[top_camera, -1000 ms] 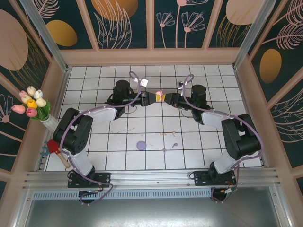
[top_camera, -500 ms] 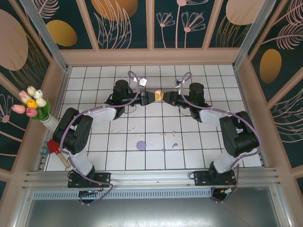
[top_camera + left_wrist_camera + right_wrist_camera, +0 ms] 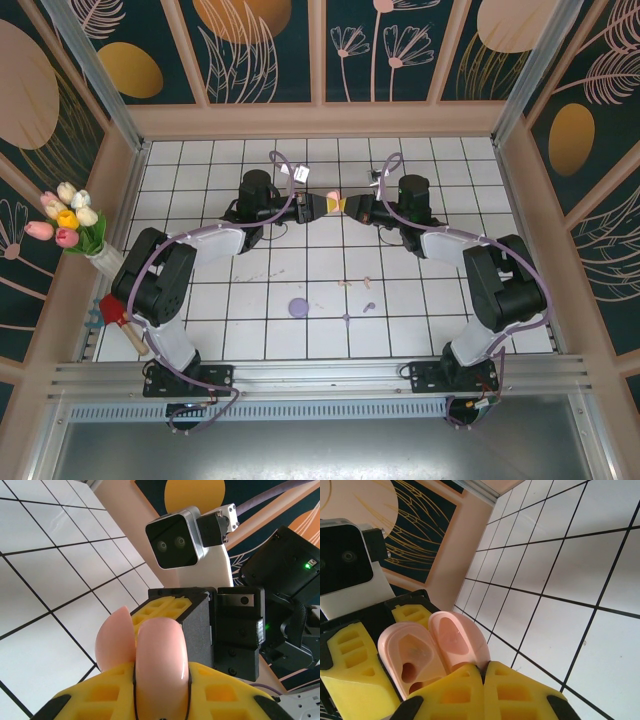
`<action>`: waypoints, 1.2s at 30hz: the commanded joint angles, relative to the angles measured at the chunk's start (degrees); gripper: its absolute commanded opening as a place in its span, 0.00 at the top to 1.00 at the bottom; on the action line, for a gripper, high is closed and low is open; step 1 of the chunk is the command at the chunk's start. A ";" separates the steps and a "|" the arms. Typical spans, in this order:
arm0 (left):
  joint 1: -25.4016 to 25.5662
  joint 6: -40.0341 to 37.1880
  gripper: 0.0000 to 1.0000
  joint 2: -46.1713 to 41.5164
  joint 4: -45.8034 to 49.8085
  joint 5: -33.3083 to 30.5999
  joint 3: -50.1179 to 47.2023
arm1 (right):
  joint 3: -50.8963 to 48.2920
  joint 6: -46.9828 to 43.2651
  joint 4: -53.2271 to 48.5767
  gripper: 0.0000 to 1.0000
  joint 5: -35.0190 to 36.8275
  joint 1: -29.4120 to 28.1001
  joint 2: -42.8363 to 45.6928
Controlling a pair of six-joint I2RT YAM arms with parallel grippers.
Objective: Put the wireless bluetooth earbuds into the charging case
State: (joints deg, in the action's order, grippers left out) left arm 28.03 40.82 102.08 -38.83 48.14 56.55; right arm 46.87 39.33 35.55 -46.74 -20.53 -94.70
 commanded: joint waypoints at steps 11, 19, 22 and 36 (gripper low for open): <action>0.54 -5.25 0.28 -1.29 4.39 -2.70 0.83 | 5.58 -6.46 -12.44 1.00 5.46 -0.11 0.95; 0.05 -26.53 0.17 -0.29 38.00 -6.61 16.96 | 15.58 -23.03 -32.02 1.00 12.69 0.07 -1.05; -0.34 -34.01 0.17 3.50 50.92 -7.08 26.02 | 19.90 -30.64 -38.94 1.00 15.90 0.12 -2.37; -0.54 -52.59 0.27 19.36 84.48 -8.90 54.19 | 25.02 -42.96 -47.58 1.00 18.01 -0.45 -5.18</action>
State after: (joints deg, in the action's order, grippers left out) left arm 27.86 -6.20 119.98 35.70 39.24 107.55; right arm 69.80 0.01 -9.61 -29.28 -20.64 -99.42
